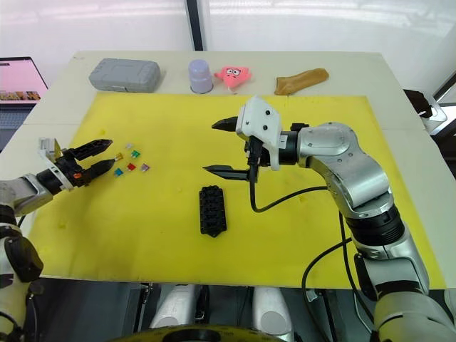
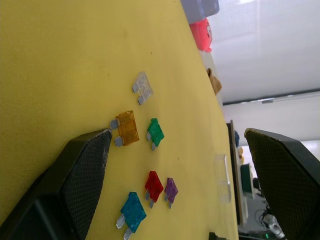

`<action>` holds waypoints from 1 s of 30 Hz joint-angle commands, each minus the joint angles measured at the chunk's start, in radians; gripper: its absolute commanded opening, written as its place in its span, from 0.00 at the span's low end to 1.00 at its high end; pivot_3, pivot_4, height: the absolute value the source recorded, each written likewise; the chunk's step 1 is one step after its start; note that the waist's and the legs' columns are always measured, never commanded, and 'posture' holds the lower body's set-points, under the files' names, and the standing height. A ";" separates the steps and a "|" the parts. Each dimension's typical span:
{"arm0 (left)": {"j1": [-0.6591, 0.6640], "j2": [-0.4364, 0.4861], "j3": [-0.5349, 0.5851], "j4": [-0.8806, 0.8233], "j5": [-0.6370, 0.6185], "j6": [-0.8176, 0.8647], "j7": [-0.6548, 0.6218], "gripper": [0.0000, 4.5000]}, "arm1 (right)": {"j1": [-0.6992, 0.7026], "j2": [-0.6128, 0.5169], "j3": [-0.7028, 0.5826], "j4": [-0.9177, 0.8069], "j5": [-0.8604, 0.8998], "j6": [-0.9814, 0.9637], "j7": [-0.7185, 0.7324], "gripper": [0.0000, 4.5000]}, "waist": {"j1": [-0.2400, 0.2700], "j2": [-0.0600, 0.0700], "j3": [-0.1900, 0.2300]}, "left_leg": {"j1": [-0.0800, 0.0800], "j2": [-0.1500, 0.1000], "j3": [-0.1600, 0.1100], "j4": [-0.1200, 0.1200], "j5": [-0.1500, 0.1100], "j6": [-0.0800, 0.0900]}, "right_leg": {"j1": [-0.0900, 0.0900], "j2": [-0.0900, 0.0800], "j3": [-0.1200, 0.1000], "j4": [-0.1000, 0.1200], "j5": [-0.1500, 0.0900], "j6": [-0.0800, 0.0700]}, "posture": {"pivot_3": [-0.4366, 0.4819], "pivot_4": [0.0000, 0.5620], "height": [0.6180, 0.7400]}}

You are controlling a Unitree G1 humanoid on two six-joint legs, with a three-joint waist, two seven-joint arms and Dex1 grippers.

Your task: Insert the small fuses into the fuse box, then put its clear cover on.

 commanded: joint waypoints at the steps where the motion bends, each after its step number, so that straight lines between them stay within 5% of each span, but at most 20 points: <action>1: -0.007 -0.017 -0.001 0.038 0.026 -0.027 0.035 1.00 | -0.017 -0.008 -0.034 -0.030 0.001 -0.005 -0.006 0.99 | 0.000 0.000 0.000 | 0.000 0.000 0.000 0.000 0.000 0.000 | 0.000 0.000 0.000 0.000 0.000 0.000 | 0.48 0.27 1.00; 25: -0.011 -0.105 0.056 0.042 0.020 -0.064 0.098 1.00 | -0.025 -0.042 -0.038 -0.025 0.001 -0.001 0.004 0.99 | 0.026 0.001 -0.001 | 0.001 -0.001 -0.001 0.000 0.001 -0.001 | 0.001 -0.001 0.000 0.000 0.000 0.000 | 0.48 0.27 1.00; 30: -0.014 -0.112 0.042 0.035 0.026 -0.060 0.092 0.59 | -0.018 -0.046 -0.040 -0.031 0.003 0.002 0.002 1.00 | 0.027 0.001 -0.001 | 0.001 -0.001 -0.001 0.000 0.001 -0.001 | 0.001 -0.001 0.000 0.000 0.000 0.000 | 0.48 0.27 1.00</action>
